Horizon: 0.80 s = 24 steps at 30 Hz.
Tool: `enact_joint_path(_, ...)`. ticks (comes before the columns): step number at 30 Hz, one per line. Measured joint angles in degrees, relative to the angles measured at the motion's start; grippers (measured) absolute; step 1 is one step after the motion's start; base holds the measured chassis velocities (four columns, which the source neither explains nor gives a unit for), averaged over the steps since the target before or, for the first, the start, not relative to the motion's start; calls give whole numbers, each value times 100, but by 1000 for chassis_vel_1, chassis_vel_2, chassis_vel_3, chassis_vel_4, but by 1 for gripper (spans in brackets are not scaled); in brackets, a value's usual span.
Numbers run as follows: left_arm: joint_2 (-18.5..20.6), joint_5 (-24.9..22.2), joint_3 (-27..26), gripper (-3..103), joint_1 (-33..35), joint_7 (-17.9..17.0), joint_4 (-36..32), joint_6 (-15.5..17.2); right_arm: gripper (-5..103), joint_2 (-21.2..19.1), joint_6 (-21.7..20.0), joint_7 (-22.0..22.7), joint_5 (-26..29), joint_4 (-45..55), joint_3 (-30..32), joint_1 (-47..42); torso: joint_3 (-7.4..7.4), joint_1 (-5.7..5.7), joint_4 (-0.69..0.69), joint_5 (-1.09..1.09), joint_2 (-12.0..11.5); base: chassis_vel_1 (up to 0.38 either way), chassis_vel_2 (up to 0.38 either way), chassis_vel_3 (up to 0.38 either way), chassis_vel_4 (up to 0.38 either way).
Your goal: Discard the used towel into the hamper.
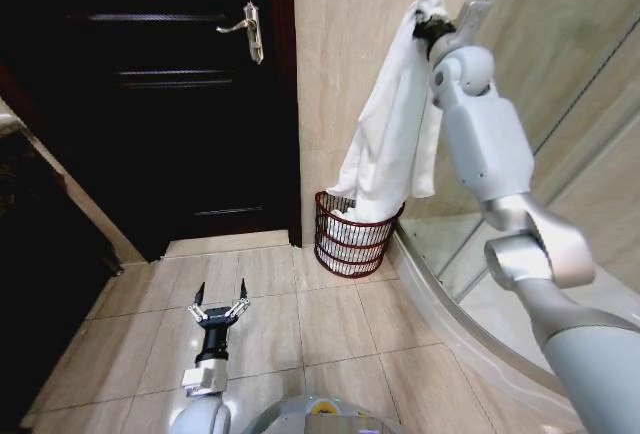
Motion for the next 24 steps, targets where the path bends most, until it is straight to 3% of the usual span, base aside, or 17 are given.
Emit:
enact_joint_path(15,0,10,21,100,-57,6,94,46,13,63,-28,127,-27,357,149,-710,0,0,-1,1,0,0,0,0,0)
enact_joint_path(24,0,101,90,100,-143,7,155,85,13,41,-7,311,267,726,184,-1010,1,0,-1,1,0,0,0,0,0)
